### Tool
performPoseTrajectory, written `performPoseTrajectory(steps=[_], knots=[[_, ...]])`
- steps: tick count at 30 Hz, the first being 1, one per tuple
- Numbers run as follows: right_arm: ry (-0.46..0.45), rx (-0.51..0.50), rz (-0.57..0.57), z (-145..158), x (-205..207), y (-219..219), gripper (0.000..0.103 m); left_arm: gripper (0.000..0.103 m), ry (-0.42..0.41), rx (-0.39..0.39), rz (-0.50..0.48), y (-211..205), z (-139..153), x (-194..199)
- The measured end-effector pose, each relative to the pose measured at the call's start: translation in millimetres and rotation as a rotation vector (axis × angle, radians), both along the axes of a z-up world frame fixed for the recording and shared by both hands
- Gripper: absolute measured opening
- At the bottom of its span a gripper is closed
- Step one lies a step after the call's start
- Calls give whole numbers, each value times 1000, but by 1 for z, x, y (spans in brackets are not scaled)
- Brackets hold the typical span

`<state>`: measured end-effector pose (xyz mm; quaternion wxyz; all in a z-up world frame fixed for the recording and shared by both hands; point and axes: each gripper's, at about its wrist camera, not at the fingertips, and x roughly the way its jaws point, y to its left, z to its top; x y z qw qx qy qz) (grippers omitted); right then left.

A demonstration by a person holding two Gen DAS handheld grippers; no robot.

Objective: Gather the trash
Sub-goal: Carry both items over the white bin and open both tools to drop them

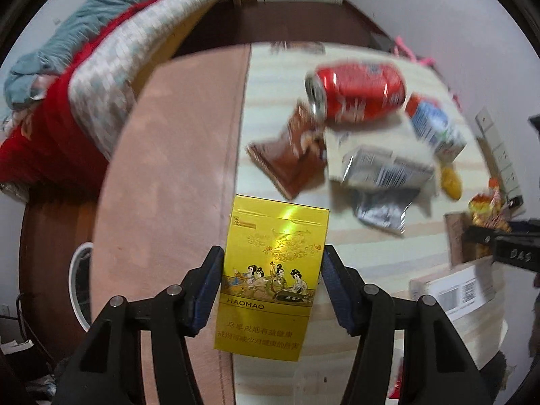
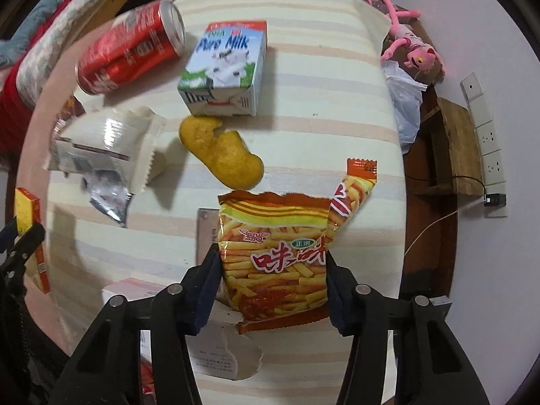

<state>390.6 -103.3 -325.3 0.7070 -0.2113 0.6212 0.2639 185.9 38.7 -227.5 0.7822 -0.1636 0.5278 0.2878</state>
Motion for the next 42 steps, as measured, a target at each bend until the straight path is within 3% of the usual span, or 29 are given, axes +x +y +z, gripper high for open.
performPoseTrajectory(steps=[6, 16, 20, 26, 32, 36, 42], knots=[[-34, 101, -23, 46, -20, -8, 56, 55, -117, 52, 25, -1, 54, -23], [-139, 271, -1, 138, -69, -6, 56, 55, -265, 91, 57, 18, 117, -77], [-120, 356, 41, 171, -107, 8, 56, 55, -312, 100, 78, 25, 138, -109], [-57, 452, 132, 191, -193, 54, 56, 55, -348, 82, 146, 58, 149, -176], [67, 490, 241, 171, -291, 129, 56, 55, -361, 5, 282, 122, 135, -269], [172, 454, 300, 128, -346, 194, 56, 55, -333, -101, 386, 179, 97, -328], [262, 343, 362, 50, -403, 289, 56, 55, -292, -253, 473, 254, 22, -372]])
